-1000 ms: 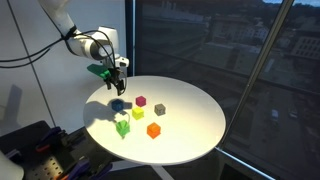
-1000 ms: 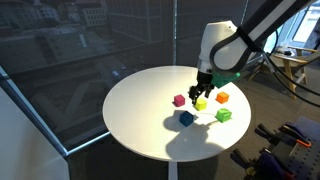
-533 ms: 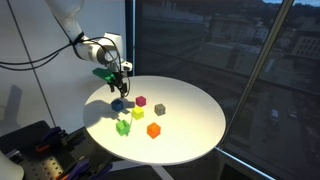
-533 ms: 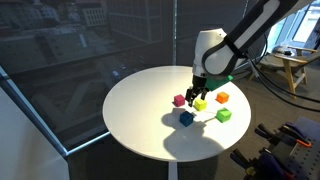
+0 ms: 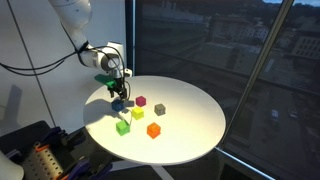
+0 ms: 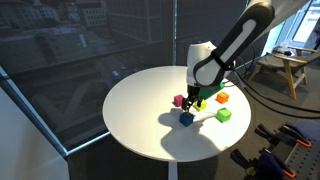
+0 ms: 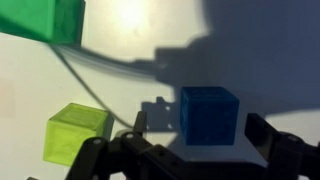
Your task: Put the blue block onto the yellow one
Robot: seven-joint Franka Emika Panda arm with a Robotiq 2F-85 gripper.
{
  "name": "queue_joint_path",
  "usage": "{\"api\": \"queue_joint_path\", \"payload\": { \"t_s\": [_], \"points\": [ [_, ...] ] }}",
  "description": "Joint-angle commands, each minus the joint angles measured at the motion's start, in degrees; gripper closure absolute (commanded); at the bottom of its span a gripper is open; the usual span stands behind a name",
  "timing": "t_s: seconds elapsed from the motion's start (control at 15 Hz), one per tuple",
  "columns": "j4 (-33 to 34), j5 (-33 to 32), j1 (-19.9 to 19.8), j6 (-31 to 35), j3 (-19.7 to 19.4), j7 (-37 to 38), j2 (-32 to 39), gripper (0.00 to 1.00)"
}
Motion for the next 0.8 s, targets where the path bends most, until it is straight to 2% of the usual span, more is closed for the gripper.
{"api": "queue_joint_path", "payload": {
  "t_s": [0.0, 0.73],
  "points": [
    [3.60, -1.11, 1.63, -3.27, -0.45, 1.44, 2.23, 0.00],
    [9.12, -1.91, 3.41, -4.87, -1.48, 1.72, 7.84, 0.00]
  ]
}}
